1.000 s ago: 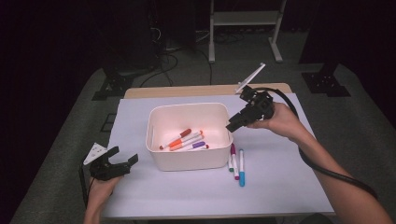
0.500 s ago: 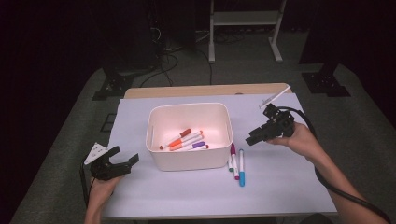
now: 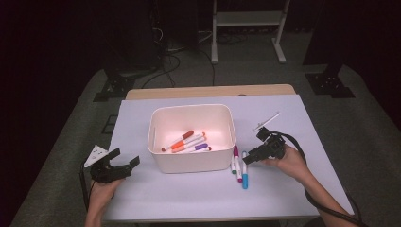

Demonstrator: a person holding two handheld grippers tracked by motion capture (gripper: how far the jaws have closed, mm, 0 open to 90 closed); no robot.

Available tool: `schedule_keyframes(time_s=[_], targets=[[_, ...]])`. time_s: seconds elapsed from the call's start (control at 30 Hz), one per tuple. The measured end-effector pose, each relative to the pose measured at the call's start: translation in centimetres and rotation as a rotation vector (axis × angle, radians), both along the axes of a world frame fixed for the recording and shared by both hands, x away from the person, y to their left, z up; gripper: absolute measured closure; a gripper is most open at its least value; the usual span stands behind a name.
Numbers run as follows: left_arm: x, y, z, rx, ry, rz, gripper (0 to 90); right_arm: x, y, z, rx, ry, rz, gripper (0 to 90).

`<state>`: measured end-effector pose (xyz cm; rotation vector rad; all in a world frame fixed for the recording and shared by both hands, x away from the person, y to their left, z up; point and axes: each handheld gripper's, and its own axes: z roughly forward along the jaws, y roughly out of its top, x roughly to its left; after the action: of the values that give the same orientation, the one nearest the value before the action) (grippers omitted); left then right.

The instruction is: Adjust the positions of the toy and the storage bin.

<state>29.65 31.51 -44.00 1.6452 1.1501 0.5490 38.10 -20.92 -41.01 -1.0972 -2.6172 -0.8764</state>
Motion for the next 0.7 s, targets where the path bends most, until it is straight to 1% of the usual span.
schedule_keyframes(time_s=[0.17, 0.3, 0.33, 0.37, 0.4, 0.43, 0.47, 0.5, 0.6, 0.7], targets=[[-0.1, 0.1, 0.0, 0.001, -0.002, 0.0, 2.5, 0.0, 0.5, -0.9, -0.01, -0.008, -0.022, 48.5], [-0.1, 0.1, 0.0, 0.0, 0.0, 0.001, 2.5, 0.0, 0.9, -1.4, -0.037, -0.03, -0.035, 48.7], [-0.1, 0.1, 0.0, 0.0, 0.0, 0.002, 2.5, 0.0, 1.0, -1.5, -0.04, -0.041, -0.034, 49.2], [-0.1, 0.2, 0.0, 0.001, 0.0, 0.002, 2.5, -0.1, 1.1, -1.6, -0.044, -0.041, -0.033, 50.3], [-0.1, 0.2, 0.0, 0.002, -0.001, 0.002, 2.5, -0.1, 1.2, -1.7, -0.053, -0.048, -0.034, 50.6], [-0.1, 0.2, 0.0, 0.002, -0.002, 0.002, 2.5, -0.1, 1.3, -1.8, -0.076, -0.065, -0.041, 50.2], [-0.1, 0.2, 0.0, 0.002, -0.002, 0.001, 2.5, -0.2, 1.4, -1.9, -0.084, -0.075, -0.044, 50.5], [-0.1, 0.2, 0.0, 0.003, -0.002, 0.002, 2.5, -0.1, 1.3, -1.9, -0.083, -0.074, -0.044, 50.7], [-0.1, 0.2, 0.0, -0.002, -0.005, 0.004, 2.5, -0.3, 1.1, -1.7, -0.126, -0.104, -0.059, 50.8], [-0.1, 0.2, 0.0, 0.002, -0.003, 0.001, 2.5, -0.4, 0.7, -1.8, -0.153, -0.102, -0.071, 50.7]])
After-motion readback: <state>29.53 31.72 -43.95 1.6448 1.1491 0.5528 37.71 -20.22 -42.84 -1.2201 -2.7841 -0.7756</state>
